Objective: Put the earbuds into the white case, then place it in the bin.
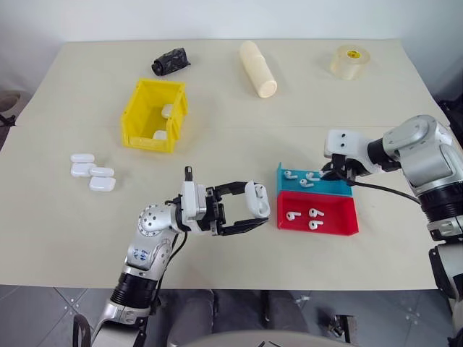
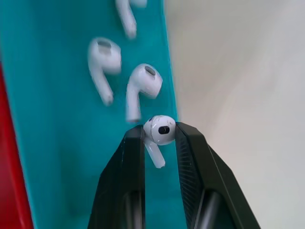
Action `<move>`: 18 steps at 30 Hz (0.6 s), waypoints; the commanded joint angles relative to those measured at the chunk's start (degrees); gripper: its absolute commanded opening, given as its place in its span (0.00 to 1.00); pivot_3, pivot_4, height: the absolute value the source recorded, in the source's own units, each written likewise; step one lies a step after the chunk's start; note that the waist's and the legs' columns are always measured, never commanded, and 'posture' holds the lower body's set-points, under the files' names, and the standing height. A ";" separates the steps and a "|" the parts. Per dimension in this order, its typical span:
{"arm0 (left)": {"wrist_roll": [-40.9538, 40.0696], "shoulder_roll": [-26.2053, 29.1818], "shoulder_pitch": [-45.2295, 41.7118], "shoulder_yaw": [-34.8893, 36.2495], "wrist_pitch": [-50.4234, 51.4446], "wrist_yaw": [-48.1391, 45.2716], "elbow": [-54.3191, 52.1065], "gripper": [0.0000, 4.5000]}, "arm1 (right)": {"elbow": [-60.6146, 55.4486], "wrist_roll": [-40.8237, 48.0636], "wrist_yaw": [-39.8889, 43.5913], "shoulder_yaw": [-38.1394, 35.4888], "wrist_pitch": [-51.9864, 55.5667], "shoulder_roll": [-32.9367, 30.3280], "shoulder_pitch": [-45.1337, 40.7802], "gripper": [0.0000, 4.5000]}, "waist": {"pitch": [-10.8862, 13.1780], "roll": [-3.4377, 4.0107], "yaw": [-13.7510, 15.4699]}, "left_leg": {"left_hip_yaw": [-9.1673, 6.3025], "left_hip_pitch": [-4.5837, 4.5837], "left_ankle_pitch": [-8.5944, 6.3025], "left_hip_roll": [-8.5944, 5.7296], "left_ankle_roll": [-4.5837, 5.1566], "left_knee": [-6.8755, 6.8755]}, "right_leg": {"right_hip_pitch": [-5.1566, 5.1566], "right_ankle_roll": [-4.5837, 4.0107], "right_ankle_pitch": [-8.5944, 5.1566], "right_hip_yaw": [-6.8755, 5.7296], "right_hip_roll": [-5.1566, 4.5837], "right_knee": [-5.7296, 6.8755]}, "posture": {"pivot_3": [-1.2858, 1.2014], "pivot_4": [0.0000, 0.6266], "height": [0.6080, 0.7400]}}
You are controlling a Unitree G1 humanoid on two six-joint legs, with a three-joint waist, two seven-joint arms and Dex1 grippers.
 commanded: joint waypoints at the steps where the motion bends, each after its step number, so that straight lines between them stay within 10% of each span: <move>1: -0.63 0.02 -1.14 0.47 -0.85 -0.02 -0.86 0.62 | -2.94 5.09 -0.63 -6.26 -2.62 -1.54 0.91 0.12 | 0.00 0.00 0.05 | 0.00 0.00 0.00 0.00 0.00 0.00 | 0.00 0.00 0.00 0.00 0.00 -0.01 | 0.52 0.24 1.00; 18: -2.08 -0.36 -7.47 2.77 0.83 -1.63 5.87 0.62 | -44.86 53.43 -21.85 -28.77 15.08 19.01 31.01 0.12 | 0.00 -0.01 0.17 | -0.14 0.03 0.04 0.03 -0.07 0.15 | 0.10 0.01 0.01 -0.05 0.03 0.18 | 0.52 0.24 1.00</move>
